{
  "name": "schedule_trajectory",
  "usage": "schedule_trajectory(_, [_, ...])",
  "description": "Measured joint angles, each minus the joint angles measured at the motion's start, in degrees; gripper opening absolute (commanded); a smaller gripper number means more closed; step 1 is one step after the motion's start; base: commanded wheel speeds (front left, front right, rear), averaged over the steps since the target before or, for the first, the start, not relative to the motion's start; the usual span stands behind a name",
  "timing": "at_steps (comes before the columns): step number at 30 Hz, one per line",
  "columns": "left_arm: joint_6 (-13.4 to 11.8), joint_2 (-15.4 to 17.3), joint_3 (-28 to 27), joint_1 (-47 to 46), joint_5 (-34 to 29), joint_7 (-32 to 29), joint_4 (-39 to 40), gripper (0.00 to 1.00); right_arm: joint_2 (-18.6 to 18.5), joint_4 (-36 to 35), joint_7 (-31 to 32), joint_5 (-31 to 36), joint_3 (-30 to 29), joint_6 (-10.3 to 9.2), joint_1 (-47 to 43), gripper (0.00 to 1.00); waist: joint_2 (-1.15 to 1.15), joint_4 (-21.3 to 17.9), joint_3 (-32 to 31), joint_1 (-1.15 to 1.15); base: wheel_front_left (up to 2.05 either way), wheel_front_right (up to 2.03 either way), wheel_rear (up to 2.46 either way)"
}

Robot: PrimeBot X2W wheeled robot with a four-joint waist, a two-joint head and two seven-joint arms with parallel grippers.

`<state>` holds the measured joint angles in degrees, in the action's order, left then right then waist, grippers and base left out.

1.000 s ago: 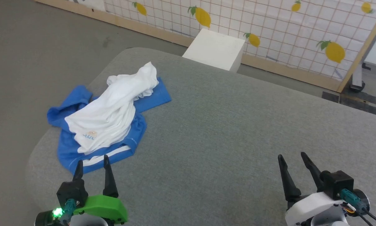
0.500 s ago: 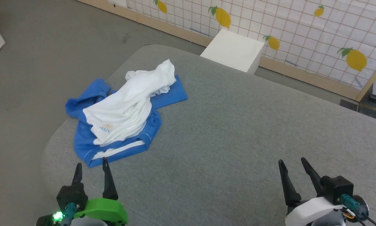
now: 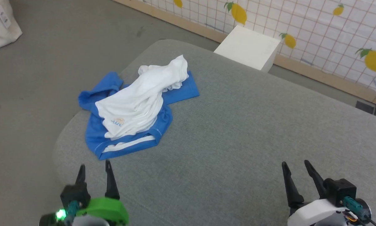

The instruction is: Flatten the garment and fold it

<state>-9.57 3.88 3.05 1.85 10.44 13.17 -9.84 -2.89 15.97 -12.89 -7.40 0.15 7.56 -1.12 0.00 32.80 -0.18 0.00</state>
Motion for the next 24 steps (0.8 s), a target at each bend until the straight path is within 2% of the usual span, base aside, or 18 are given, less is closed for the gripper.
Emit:
schedule_trajectory(2, [0.91, 0.62, -0.01, -2.65, 1.23, -0.66, -0.77, 1.00, -0.01, -0.05, 0.01, 0.29, -0.32, 0.00, 0.00, 1.00, 0.00, 0.27, 0.56, 0.00, 0.00, 0.00, 0.00])
schedule_trajectory(3, [2.87, 2.27, -0.55, -8.83, 3.35, -2.52, -1.63, 1.00, 0.01, -0.47, 0.31, 0.82, -0.68, 0.00, 0.00, 1.00, 0.00, 0.59, 1.64, 0.00, 0.00, 0.00, 0.00])
schedule_trajectory(6, [5.17, 4.31, -1.78, -16.44, 6.46, -5.37, -2.65, 1.00, 0.03, -1.76, 1.10, 2.13, -1.35, 0.00, 0.01, 1.00, 0.00, 0.67, 3.01, 0.00, 0.00, 0.00, 0.00])
schedule_trajectory(10, [8.68, 7.47, -2.85, -26.66, 10.51, -12.15, -5.56, 1.00, 0.04, -4.61, 3.11, 4.59, -2.70, 0.01, 0.05, 1.00, 0.00, 0.16, 5.43, 0.00, 0.00, 0.00, 0.00])
schedule_trajectory(12, [9.62, 8.33, -4.03, -31.11, 13.25, -15.81, -7.49, 1.00, 0.08, -6.60, 4.39, 5.77, -3.33, 0.01, 0.09, 1.00, 0.00, -0.53, 6.91, 0.00, 0.00, 0.00, 0.00])
schedule_trajectory(16, [9.78, 9.98, -5.46, -37.02, 16.51, -23.45, -12.12, 1.00, 0.05, -9.92, 6.38, 7.59, -4.48, 0.00, 0.23, 1.00, 0.00, -2.28, 10.02, 0.01, 0.00, 0.00, 0.00])
schedule_trajectory(21, [6.91, 11.34, -7.54, -40.22, 19.69, -32.93, -18.18, 1.00, -0.11, -13.88, 8.20, 8.90, -6.82, 0.00, 0.21, 1.00, 0.00, -5.34, 14.60, 0.01, 0.00, 0.00, 0.00])
schedule_trajectory(24, [5.68, 11.74, -7.80, -41.38, 20.23, -36.06, -20.08, 1.00, -0.70, -15.84, 8.86, 9.02, -8.66, 0.00, 0.18, 1.00, 0.00, -7.10, 17.45, 0.01, 0.00, 0.00, 0.00])
